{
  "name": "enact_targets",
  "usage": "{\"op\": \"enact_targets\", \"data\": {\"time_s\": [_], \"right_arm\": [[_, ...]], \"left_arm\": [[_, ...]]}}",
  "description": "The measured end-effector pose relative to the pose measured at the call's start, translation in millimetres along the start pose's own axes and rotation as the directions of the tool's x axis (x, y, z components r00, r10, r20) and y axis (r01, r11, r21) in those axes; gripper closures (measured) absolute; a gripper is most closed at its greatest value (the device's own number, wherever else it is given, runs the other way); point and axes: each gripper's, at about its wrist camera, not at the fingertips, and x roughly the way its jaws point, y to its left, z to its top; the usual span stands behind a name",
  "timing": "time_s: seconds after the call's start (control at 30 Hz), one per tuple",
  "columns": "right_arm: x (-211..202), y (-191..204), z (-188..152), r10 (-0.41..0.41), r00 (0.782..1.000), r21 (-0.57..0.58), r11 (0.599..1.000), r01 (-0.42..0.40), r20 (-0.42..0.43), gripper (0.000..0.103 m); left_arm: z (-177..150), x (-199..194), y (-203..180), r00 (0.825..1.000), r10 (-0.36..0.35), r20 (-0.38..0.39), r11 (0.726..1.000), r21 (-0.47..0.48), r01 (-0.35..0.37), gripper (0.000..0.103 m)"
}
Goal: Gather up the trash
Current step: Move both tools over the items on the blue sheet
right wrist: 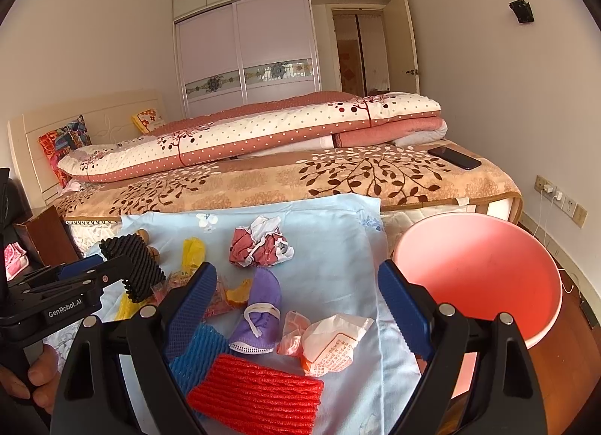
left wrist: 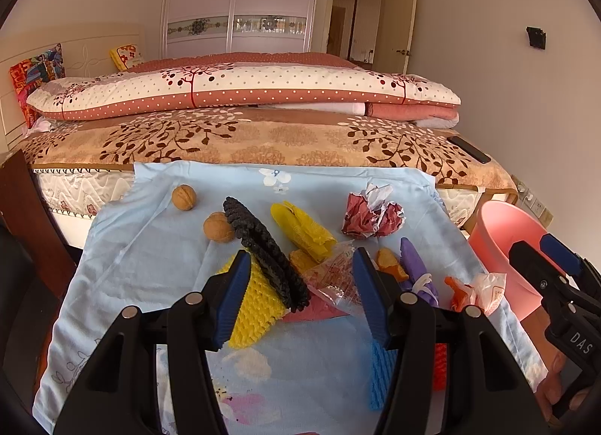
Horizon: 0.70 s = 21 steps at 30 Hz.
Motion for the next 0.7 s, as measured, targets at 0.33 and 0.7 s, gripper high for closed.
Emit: {"op": "enact_targets", "data": {"time_s": [0.33,0.7], "right_arm": [[-1,-4,1,-0.003,1.0,0.004,1.0,0.003,-0.002,0.017],[-2,-14,-1,-0.011,1.0,0.012,1.0,0.011,-0.02,0.017]], "left_arm": [[-2,0,1,1.0,0.0,0.003,1.0,-0.001,0.0,0.046],[-2,-8,18,1.0,0.001,0.005,1.0,-0.025,-0.001,0.046]]}}
